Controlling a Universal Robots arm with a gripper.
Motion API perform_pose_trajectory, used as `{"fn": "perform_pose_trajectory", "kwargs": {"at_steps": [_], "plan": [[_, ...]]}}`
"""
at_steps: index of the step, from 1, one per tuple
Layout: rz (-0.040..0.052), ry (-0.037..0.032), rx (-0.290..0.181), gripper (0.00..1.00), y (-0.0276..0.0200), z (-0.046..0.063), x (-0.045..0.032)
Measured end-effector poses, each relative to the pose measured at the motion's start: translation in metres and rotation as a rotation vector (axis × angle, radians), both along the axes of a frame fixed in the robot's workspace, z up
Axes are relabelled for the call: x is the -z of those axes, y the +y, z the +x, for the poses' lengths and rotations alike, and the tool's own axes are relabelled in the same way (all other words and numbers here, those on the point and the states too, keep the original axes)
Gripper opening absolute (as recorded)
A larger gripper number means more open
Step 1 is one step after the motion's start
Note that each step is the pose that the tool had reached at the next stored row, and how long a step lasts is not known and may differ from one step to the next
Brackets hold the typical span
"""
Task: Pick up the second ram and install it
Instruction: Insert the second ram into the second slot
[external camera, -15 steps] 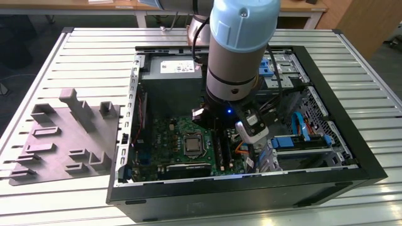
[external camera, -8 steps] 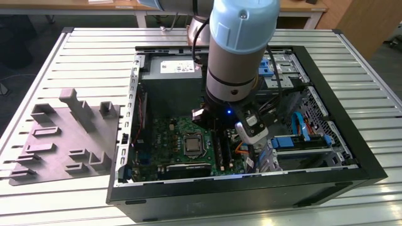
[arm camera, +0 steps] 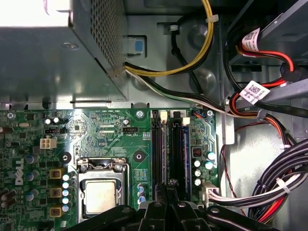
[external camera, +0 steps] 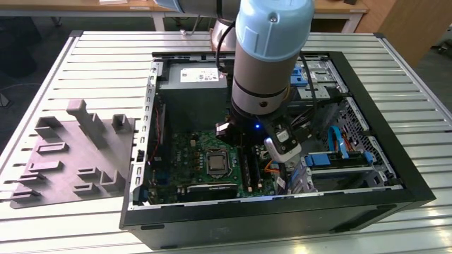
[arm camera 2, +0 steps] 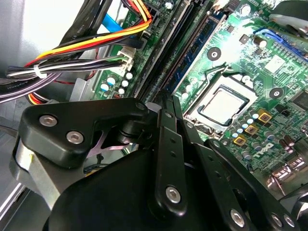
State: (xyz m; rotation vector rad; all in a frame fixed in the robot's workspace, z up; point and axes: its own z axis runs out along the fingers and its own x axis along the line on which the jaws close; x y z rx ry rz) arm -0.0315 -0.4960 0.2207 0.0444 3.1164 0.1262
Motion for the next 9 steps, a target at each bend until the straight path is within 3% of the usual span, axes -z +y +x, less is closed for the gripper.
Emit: {"fn": "perform_pose_trajectory", "kwargs": {"at_steps": [4, 5, 9], "plan": [[-0.0001, 0.0000, 0.000, 0.12, -0.0001, 0.0000, 0.0001], [0.0000, 0.0000, 0.000, 0.18, 0.0000, 0.0000, 0.0002], [-0.0001, 0.0000, 0.000, 0.18, 0.0000, 0.0000, 0.0003]]}}
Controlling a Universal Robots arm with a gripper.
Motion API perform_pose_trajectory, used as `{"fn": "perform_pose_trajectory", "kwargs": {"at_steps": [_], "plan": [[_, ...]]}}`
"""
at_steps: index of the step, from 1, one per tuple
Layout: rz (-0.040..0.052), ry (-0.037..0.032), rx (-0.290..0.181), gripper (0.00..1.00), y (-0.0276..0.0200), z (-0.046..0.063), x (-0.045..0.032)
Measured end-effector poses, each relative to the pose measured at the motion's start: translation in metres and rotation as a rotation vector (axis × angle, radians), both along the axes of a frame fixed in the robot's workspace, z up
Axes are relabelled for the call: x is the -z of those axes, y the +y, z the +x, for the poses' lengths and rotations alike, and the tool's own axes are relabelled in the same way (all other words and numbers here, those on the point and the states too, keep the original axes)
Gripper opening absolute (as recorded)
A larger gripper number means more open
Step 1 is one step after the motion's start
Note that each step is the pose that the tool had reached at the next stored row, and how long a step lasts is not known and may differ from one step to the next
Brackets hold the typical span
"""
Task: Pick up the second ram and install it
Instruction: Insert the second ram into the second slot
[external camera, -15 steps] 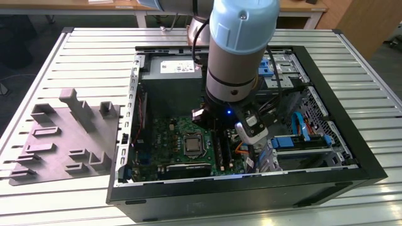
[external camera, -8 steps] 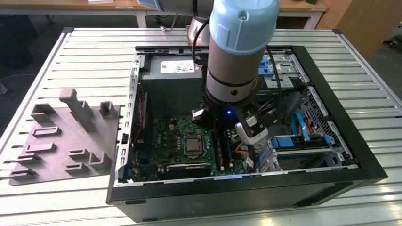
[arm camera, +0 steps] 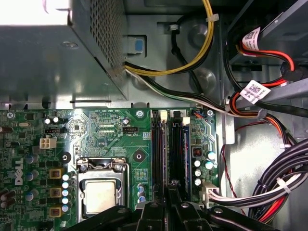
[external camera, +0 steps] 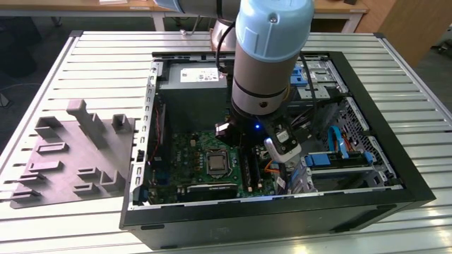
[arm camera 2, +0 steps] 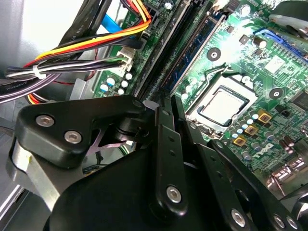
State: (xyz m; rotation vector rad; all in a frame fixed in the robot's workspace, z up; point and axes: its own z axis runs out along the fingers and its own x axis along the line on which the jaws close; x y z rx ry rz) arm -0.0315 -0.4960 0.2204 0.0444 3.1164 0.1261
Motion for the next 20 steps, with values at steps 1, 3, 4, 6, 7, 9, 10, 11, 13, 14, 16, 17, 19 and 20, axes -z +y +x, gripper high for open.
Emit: {"fn": "perform_pose_trajectory", "kwargs": {"at_steps": [1, 3, 4, 6, 7, 9, 10, 11, 13, 14, 16, 17, 19, 20], "plan": [[0.0001, 0.0000, 0.000, 0.18, 0.0000, 0.0000, 0.0001], [0.0001, 0.0000, 0.000, 0.18, 0.0000, 0.0000, 0.0001], [0.0000, 0.0000, 0.000, 0.20, 0.0000, 0.0000, 0.0002], [0.0001, 0.0000, 0.000, 0.26, 0.0000, 0.0000, 0.0003], [0.0000, 0.0000, 0.000, 0.26, 0.0000, 0.0000, 0.0003], [0.0000, 0.0000, 0.000, 0.26, 0.0000, 0.0000, 0.0003], [0.0001, -0.0001, 0.000, 0.26, 0.0000, 0.0000, -0.0007], [0.0001, -0.0001, 0.000, 0.26, 0.0000, 0.0000, -0.0018], [0.0003, -0.0002, 0.000, 0.26, 0.0001, 0.0000, -0.0020], [0.0004, -0.0001, 0.000, 0.26, 0.0001, 0.0000, -0.0020], [0.0000, 0.0000, 0.000, 0.26, 0.0000, 0.0000, -0.0023], [0.0001, 0.0000, 0.000, 0.26, 0.0000, 0.0000, -0.0023], [0.0001, -0.0001, 0.000, 0.26, 0.0000, 0.0000, -0.0023], [0.0001, -0.0001, 0.000, 0.26, 0.0000, 0.0000, -0.0023]]}}
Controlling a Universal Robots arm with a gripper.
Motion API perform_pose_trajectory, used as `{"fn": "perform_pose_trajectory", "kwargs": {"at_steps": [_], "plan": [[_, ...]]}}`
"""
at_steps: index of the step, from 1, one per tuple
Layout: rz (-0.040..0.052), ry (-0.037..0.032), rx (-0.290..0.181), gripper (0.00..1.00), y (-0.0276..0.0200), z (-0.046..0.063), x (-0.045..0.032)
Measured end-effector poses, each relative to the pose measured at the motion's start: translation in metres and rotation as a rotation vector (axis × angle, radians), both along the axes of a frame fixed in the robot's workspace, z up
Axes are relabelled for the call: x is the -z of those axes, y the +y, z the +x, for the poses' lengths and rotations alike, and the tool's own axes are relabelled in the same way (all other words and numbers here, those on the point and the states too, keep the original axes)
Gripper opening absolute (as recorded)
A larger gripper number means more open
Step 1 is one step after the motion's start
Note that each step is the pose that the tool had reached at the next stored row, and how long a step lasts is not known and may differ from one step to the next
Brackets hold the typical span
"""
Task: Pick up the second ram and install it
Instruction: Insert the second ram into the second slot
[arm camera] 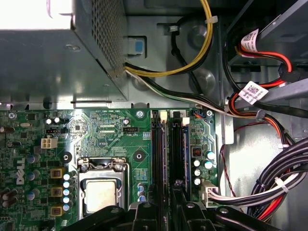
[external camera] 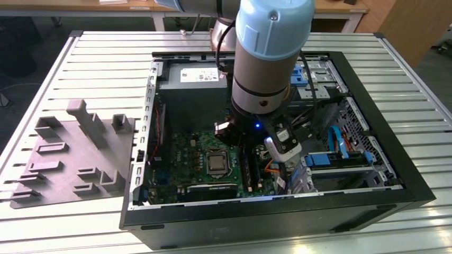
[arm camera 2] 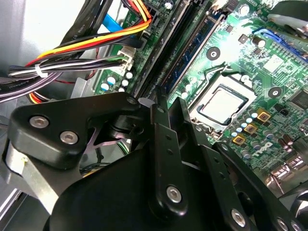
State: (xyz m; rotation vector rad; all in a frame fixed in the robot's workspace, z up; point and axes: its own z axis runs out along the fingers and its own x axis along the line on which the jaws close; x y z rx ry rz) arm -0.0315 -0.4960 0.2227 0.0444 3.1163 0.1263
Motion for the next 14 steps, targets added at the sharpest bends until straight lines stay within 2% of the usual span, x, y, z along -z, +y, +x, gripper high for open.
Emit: {"fn": "perform_pose_trajectory", "kwargs": {"at_steps": [6, 7, 14], "plan": [[-0.0001, 0.0000, 0.000, 0.25, 0.0000, 0.0000, -0.0002], [0.0000, 0.0000, 0.000, 0.18, 0.0000, 0.0000, -0.0002], [-0.0001, 0.0000, 0.000, 0.18, 0.0000, 0.0000, -0.0003]]}}
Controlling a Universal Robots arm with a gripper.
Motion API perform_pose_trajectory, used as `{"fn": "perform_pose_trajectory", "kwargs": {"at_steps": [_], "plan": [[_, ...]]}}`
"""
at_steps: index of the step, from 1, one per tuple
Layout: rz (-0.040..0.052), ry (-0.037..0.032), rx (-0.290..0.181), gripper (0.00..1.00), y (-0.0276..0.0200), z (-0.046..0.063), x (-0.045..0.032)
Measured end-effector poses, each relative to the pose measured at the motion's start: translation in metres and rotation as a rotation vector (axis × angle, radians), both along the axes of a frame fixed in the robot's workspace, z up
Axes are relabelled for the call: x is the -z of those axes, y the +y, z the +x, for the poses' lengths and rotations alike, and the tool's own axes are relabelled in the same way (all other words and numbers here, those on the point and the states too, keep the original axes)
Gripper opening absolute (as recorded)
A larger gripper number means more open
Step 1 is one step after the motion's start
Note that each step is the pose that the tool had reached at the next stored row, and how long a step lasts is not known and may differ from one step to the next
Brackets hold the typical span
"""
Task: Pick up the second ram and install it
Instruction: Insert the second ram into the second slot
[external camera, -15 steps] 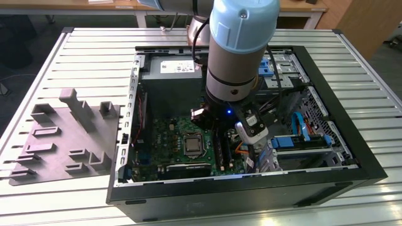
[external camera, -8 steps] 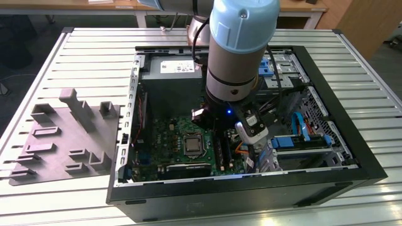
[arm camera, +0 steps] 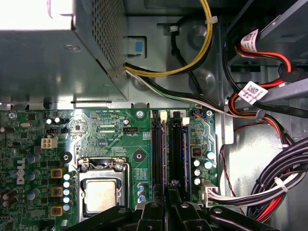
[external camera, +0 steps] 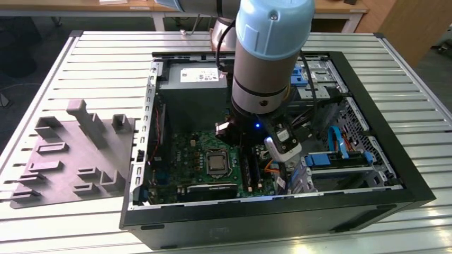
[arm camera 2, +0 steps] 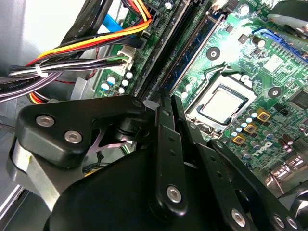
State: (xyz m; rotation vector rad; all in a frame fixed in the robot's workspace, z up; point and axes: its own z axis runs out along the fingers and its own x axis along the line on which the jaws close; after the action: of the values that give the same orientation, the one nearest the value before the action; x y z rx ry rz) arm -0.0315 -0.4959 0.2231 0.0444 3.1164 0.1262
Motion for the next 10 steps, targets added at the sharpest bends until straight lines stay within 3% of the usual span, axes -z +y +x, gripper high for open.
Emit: {"fn": "perform_pose_trajectory", "kwargs": {"at_steps": [10], "plan": [[-0.0001, 0.0001, 0.005, 0.18, -0.0001, 0.0001, 0.0000]]}}
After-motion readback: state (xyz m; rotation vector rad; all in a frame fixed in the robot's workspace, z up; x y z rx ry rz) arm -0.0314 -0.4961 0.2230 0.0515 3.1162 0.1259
